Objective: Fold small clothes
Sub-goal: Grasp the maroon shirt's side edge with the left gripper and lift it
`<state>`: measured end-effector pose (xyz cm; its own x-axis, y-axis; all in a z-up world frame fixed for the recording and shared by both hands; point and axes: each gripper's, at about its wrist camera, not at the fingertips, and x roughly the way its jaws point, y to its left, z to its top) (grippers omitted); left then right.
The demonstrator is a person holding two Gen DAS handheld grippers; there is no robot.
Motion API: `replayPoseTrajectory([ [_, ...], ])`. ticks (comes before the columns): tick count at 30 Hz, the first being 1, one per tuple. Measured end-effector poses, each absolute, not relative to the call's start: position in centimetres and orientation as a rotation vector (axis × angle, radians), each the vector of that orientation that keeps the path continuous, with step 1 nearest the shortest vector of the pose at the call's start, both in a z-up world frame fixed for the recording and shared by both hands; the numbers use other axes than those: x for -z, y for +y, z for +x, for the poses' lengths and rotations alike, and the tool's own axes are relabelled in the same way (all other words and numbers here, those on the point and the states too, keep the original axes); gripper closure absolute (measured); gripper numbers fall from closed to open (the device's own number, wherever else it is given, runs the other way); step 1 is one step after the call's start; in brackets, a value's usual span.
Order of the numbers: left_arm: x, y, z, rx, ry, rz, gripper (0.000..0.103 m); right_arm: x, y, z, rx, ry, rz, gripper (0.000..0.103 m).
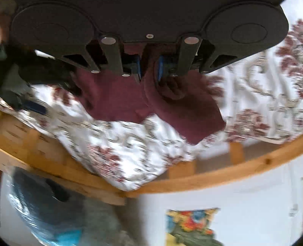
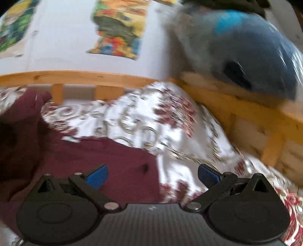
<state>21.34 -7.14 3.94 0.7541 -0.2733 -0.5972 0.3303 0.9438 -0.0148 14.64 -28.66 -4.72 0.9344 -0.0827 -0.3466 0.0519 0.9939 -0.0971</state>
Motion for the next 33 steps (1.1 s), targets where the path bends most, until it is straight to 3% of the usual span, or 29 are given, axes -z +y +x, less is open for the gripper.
replayPoseTrajectory([
  [8, 0.1, -9.9, 21.1, 0.428, 0.730, 0.033, 0.086, 5.3, -32.9, 16.7, 0.129, 0.400, 0.023, 0.000],
  [12, 0.5, -10.0, 20.4, 0.441, 0.743, 0.006, 0.081, 5.5, -33.9, 17.1, 0.062, 0.402, 0.104, 0.000],
  [13, 0.2, -10.1, 20.0, 0.440, 0.735, 0.004, 0.078, 5.5, -34.0, 17.1, 0.039, 0.391, 0.124, 0.000],
  [18, -1.6, -9.4, 17.9, 0.451, 0.690, -0.046, 0.039, 4.7, -34.5, 16.7, -0.085, 0.298, 0.224, 0.000],
  [24, -2.7, -7.2, 14.6, 0.373, 0.550, -0.048, 0.010, 4.2, -33.9, 16.9, -0.218, 0.250, 0.258, 0.000],
  [27, -1.9, -6.7, 14.1, 0.282, 0.544, 0.004, 0.005, 4.5, -33.5, 17.4, -0.317, 0.303, 0.316, 0.000],
  [32, 1.0, -6.7, 14.8, 0.199, 0.632, 0.109, 0.007, 5.5, -32.4, 19.3, -0.466, 0.425, 0.435, 0.000],
  [33, 1.6, -6.7, 15.0, 0.197, 0.641, 0.135, 0.009, 5.8, -32.1, 20.0, -0.488, 0.459, 0.457, 0.004],
])
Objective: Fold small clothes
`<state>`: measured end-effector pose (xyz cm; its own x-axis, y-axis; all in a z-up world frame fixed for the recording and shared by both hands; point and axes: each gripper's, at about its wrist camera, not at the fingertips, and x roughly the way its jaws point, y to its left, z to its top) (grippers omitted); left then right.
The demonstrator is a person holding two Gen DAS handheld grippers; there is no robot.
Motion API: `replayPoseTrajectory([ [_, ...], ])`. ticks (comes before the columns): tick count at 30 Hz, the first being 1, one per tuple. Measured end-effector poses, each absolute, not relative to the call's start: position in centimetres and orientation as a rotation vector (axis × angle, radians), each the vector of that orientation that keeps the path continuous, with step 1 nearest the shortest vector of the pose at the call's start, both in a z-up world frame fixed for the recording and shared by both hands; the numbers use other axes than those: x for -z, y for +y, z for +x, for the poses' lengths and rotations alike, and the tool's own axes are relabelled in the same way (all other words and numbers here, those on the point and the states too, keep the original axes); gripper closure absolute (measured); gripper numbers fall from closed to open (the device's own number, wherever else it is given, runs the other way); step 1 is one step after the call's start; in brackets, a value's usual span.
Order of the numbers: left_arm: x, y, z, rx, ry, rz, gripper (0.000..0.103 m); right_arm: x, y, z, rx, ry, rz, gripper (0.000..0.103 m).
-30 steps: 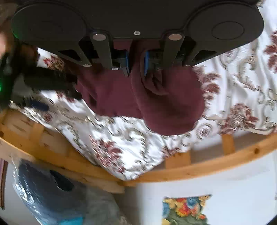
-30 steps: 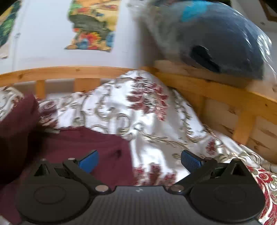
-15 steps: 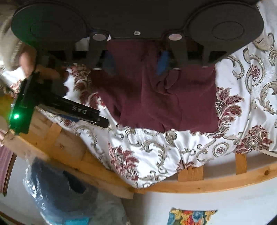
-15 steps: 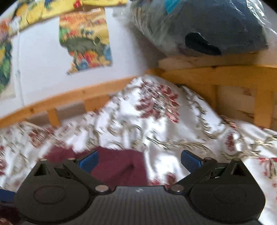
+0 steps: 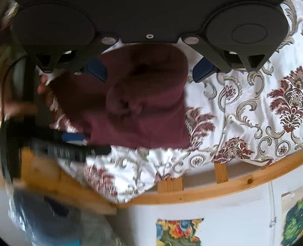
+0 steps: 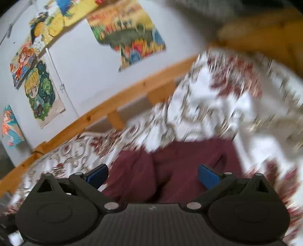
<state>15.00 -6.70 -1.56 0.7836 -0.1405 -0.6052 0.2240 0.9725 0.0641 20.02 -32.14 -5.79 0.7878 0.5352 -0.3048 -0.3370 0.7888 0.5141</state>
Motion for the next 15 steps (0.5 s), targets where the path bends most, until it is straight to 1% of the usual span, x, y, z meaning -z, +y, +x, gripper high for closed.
replayPoseTrajectory([
  [1, 2.0, -6.7, 15.1, 0.203, 0.648, 0.160, 0.011, 6.1, -31.8, 20.7, -0.506, 0.492, 0.471, 0.007],
  [3, 2.8, -6.8, 15.5, 0.214, 0.649, 0.209, 0.014, 6.5, -31.1, 21.6, -0.525, 0.532, 0.450, 0.020],
  [4, 3.1, -6.8, 15.6, 0.213, 0.650, 0.235, 0.016, 6.6, -30.7, 21.9, -0.520, 0.547, 0.422, 0.023],
  [7, 3.5, -6.8, 16.1, 0.210, 0.639, 0.291, 0.024, 7.2, -29.9, 22.3, -0.532, 0.602, 0.395, 0.038],
  [8, 3.6, -6.9, 16.2, 0.211, 0.637, 0.305, 0.029, 7.5, -29.7, 22.3, -0.533, 0.615, 0.399, 0.051],
  [9, 3.6, -6.9, 16.3, 0.208, 0.634, 0.318, 0.038, 7.7, -29.6, 22.2, -0.535, 0.626, 0.402, 0.065],
  [10, 3.6, -7.0, 16.5, 0.196, 0.627, 0.337, 0.045, 7.8, -29.6, 22.2, -0.539, 0.628, 0.401, 0.072],
  [11, 3.5, -7.1, 16.5, 0.185, 0.622, 0.351, 0.058, 7.8, -29.5, 22.1, -0.534, 0.624, 0.395, 0.081],
  [12, 3.4, -7.0, 16.5, 0.188, 0.620, 0.355, 0.064, 7.6, -29.6, 21.9, -0.527, 0.615, 0.391, 0.087],
  [15, 2.5, -7.0, 16.4, 0.226, 0.605, 0.325, 0.075, 6.6, -30.1, 21.4, -0.502, 0.566, 0.381, 0.093],
])
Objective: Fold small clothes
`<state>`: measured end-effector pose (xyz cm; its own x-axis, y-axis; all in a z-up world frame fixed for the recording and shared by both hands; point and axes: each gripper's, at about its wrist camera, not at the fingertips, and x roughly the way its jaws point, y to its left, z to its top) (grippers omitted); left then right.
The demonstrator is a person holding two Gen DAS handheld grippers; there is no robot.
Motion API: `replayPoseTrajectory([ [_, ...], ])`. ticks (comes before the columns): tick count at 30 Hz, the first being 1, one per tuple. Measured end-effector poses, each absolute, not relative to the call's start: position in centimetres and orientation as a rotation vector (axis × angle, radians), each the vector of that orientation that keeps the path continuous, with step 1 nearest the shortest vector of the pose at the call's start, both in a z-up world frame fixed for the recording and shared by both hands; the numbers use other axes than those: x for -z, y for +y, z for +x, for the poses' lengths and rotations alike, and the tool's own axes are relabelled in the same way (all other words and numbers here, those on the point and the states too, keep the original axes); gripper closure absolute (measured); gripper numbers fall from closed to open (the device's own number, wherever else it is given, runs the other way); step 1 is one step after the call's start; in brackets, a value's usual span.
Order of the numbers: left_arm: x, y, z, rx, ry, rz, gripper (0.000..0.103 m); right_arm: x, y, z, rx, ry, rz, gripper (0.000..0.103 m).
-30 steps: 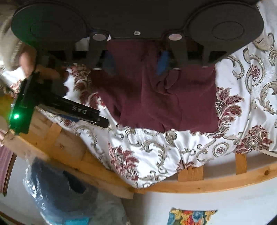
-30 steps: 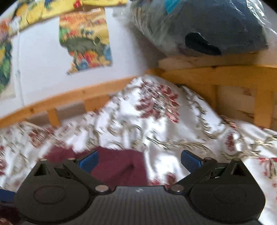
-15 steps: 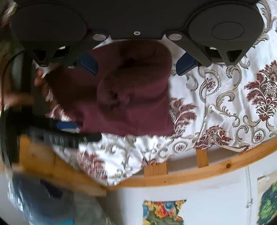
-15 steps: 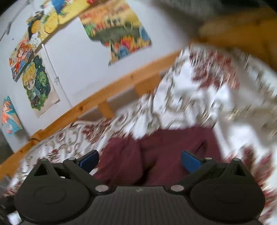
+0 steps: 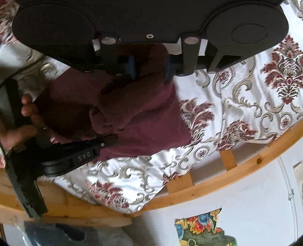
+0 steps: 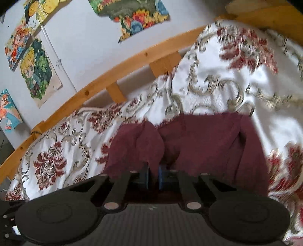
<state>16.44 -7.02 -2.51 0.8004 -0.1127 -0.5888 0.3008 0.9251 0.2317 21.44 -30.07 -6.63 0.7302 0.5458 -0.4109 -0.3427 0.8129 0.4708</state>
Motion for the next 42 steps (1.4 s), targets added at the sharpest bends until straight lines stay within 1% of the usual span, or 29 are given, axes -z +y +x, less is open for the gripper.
replayPoseTrajectory([
  [6, 1.6, -9.2, 15.8, 0.326, 0.566, 0.358, 0.078, 3.9, -31.9, 20.7, -0.443, 0.467, 0.348, 0.094],
  [11, 1.7, -11.7, 15.1, 0.426, 0.548, 0.390, 0.079, 3.0, -33.5, 20.2, -0.374, 0.447, 0.276, 0.094],
  [17, 2.2, -13.2, 14.9, 0.524, 0.563, 0.355, 0.079, 3.1, -36.5, 18.9, -0.277, 0.496, 0.258, 0.094],
  [25, 2.9, -12.7, 15.7, 0.594, 0.650, 0.188, 0.079, 5.1, -38.1, 19.3, -0.217, 0.623, 0.297, 0.094],
  [26, 2.7, -12.5, 15.7, 0.597, 0.652, 0.168, 0.077, 5.3, -38.2, 19.4, -0.220, 0.626, 0.304, 0.093],
  [28, 2.0, -11.8, 15.7, 0.604, 0.652, 0.102, 0.068, 5.5, -38.2, 19.6, -0.232, 0.624, 0.318, 0.092],
  [29, 1.6, -11.4, 15.6, 0.608, 0.650, 0.063, 0.057, 5.6, -38.2, 19.7, -0.235, 0.622, 0.325, 0.090],
  [30, 1.3, -11.0, 15.6, 0.607, 0.644, 0.025, 0.045, 5.6, -38.3, 19.8, -0.246, 0.619, 0.338, 0.084],
  [31, 0.9, -10.4, 15.4, 0.598, 0.630, -0.016, 0.039, 5.6, -38.4, 19.9, -0.248, 0.613, 0.350, 0.082],
  [32, 0.5, -10.0, 15.4, 0.585, 0.616, -0.040, 0.031, 5.7, -38.5, 19.9, -0.249, 0.605, 0.365, 0.074],
  [33, 0.2, -9.5, 15.4, 0.567, 0.599, -0.061, 0.027, 5.7, -38.7, 20.1, -0.247, 0.598, 0.383, 0.069],
  [34, 0.0, -9.0, 15.4, 0.539, 0.586, -0.078, 0.025, 5.8, -38.8, 20.4, -0.245, 0.591, 0.398, 0.069],
  [35, -0.1, -8.7, 15.6, 0.507, 0.581, -0.090, 0.022, 5.8, -39.0, 20.7, -0.244, 0.584, 0.406, 0.073],
  [36, -0.1, -8.4, 16.0, 0.463, 0.581, -0.102, 0.020, 5.8, -38.9, 21.0, -0.247, 0.578, 0.405, 0.087],
  [37, 0.0, -8.1, 16.4, 0.414, 0.590, -0.113, 0.020, 5.8, -38.9, 21.2, -0.249, 0.576, 0.399, 0.092],
  [39, 0.7, -7.3, 17.5, 0.312, 0.637, -0.137, 0.020, 5.8, -38.5, 21.7, -0.249, 0.572, 0.378, 0.096],
  [42, 1.9, -5.6, 18.9, 0.250, 0.706, -0.223, 0.023, 5.7, -37.9, 21.6, -0.227, 0.556, 0.336, 0.097],
])
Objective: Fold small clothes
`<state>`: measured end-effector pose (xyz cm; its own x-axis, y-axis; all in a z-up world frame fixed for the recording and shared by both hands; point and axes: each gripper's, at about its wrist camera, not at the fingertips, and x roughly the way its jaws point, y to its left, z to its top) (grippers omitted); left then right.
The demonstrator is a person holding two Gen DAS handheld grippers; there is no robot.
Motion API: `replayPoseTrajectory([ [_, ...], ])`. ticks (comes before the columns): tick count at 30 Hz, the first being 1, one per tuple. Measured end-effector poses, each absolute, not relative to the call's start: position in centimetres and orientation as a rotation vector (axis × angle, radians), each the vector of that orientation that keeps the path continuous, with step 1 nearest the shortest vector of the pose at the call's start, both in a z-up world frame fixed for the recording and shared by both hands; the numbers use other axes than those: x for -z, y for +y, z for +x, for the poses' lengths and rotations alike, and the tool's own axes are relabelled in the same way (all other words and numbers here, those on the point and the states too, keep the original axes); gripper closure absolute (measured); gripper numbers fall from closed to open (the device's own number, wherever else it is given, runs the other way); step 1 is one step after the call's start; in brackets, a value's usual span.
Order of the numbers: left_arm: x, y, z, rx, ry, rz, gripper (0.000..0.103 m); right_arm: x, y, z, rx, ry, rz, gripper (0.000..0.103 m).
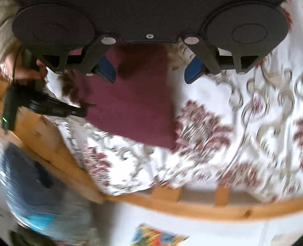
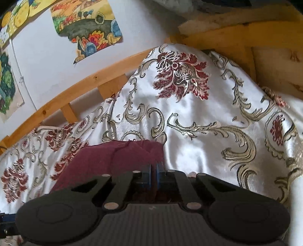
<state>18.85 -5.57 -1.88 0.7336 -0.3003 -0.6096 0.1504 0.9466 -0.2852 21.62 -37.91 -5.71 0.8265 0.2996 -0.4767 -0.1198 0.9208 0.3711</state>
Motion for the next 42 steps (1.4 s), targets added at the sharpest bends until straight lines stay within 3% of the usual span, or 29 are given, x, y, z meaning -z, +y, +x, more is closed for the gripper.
replayPoseTrajectory([
  [7, 4.7, -4.5, 20.3, 0.272, 0.807, -0.302, 0.023, 6.0, -38.3, 20.9, -0.188, 0.607, 0.330, 0.095],
  [15, 5.6, -4.4, 20.9, 0.292, 0.843, -0.323, 0.023, 6.4, -39.4, 16.5, -0.276, 0.754, 0.499, 0.063],
  [20, 6.6, -4.3, 21.5, 0.309, 0.885, -0.363, 0.023, 7.8, -40.2, 17.1, -0.292, 0.790, 0.663, 0.061],
  [22, 6.9, -4.3, 21.6, 0.313, 0.893, -0.379, 0.023, 8.5, -40.4, 17.7, -0.293, 0.790, 0.718, 0.062],
  [27, 7.1, -4.9, 21.7, 0.323, 0.894, -0.362, 0.024, 9.2, -41.1, 18.1, -0.289, 0.763, 0.797, 0.091],
  [29, 7.1, -4.8, 21.7, 0.331, 0.896, -0.365, 0.026, 9.1, -41.4, 18.0, -0.279, 0.741, 0.815, 0.095],
  [33, 6.7, -5.1, 21.8, 0.370, 0.906, -0.393, 0.039, 6.5, -41.0, 17.2, -0.247, 0.623, 0.672, 0.096],
  [37, 6.1, -6.3, 21.4, 0.375, 0.892, -0.319, 0.039, 5.6, -40.1, 17.5, -0.227, 0.626, 0.524, 0.096],
  [42, 7.0, -5.3, 21.5, 0.387, 0.914, -0.380, 0.037, 8.2, -41.0, 18.7, -0.213, 0.749, 0.619, 0.096],
])
